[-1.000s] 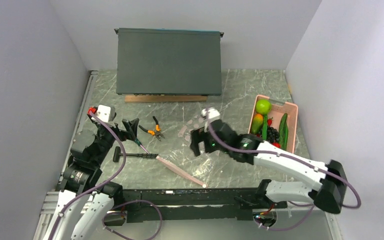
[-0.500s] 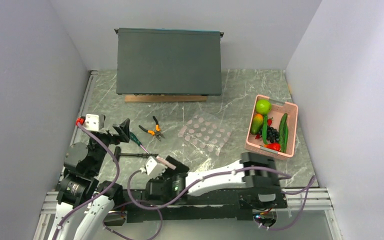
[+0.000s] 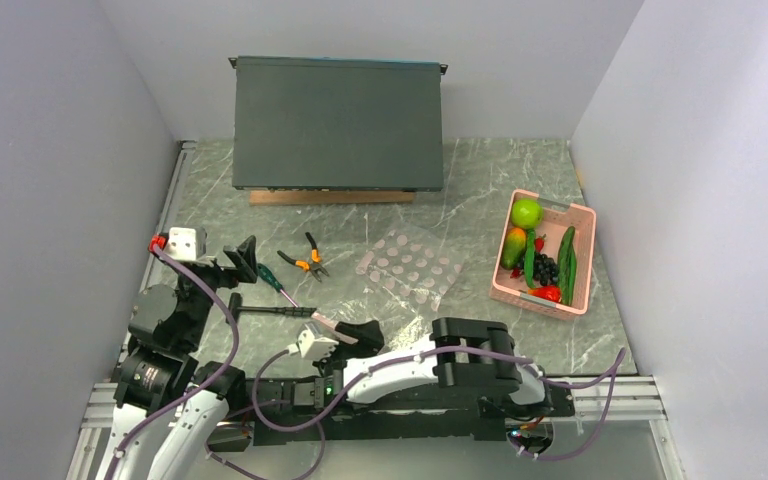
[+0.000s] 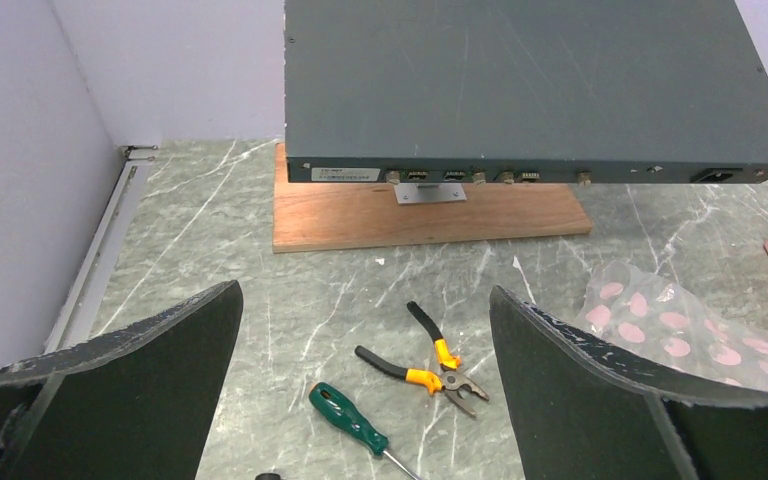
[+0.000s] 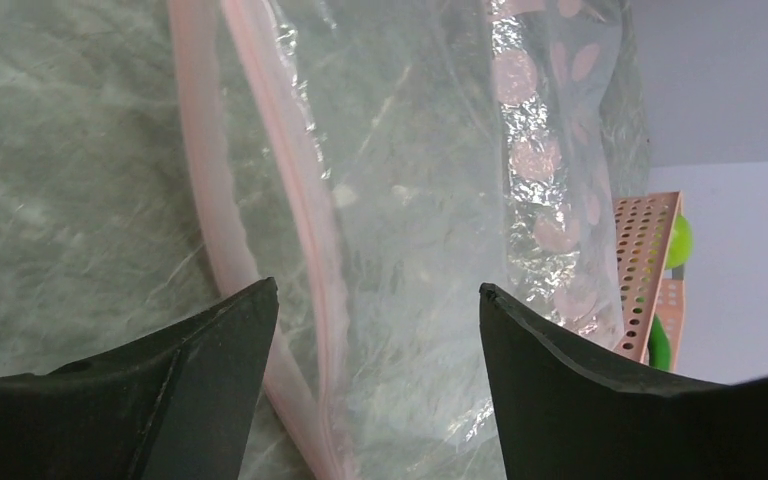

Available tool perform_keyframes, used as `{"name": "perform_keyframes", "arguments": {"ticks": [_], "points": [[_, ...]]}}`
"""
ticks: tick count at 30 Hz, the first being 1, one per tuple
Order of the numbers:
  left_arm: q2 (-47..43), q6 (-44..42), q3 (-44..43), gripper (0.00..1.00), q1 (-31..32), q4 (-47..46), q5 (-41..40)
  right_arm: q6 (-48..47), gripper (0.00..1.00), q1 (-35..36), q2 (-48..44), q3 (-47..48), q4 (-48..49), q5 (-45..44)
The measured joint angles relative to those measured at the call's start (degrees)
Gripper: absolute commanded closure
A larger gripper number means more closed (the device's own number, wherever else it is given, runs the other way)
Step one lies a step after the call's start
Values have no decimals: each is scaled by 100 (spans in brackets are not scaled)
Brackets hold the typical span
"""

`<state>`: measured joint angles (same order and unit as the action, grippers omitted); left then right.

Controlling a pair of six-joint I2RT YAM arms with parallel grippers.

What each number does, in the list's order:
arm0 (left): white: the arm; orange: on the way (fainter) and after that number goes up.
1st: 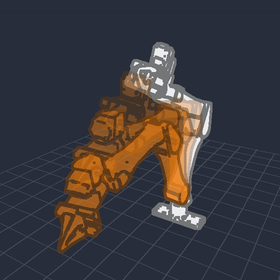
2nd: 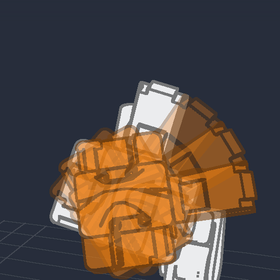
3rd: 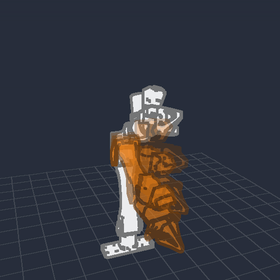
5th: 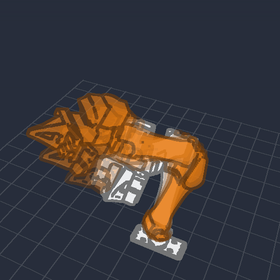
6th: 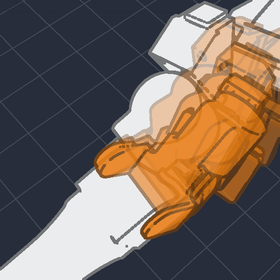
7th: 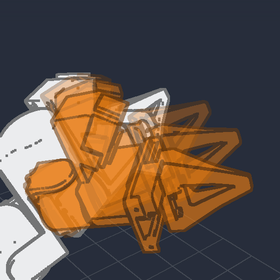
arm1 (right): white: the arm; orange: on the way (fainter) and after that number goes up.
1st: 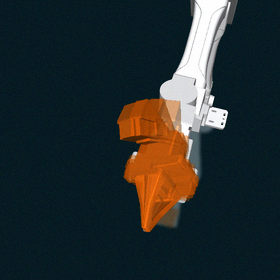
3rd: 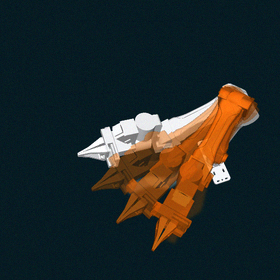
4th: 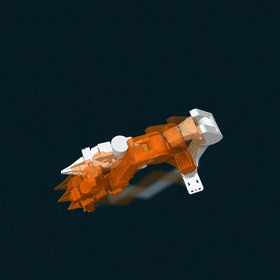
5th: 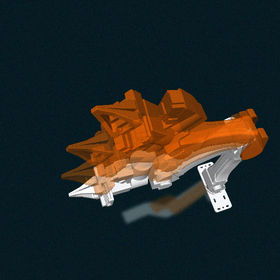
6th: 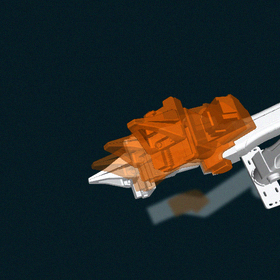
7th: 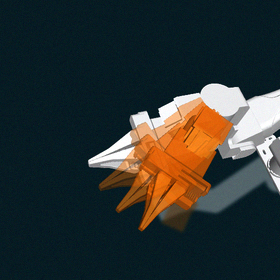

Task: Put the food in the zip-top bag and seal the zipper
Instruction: Pick up the zipper food storage bag at the corner of the board.

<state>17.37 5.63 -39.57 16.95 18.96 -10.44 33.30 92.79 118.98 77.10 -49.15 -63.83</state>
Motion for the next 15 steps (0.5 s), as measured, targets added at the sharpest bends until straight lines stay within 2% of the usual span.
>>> {"name": "perform_keyframes", "arguments": {"ticks": [3, 8, 11, 15], "points": [[28, 0, 0, 1, 0, -2, 2, 33, 31, -92, 0, -11, 24, -68], [118, 2, 0, 1, 0, 0, 4, -17, 48, -284, 0, -155, 133, -92], [162, 7, 0, 1, 0, -2, 4, -63, 65, -365, 0, -227, 232, -212], [302, 116, 0, 1, 0, 9, 11, -190, 100, -468, 0, -363, 459, -297]]}}
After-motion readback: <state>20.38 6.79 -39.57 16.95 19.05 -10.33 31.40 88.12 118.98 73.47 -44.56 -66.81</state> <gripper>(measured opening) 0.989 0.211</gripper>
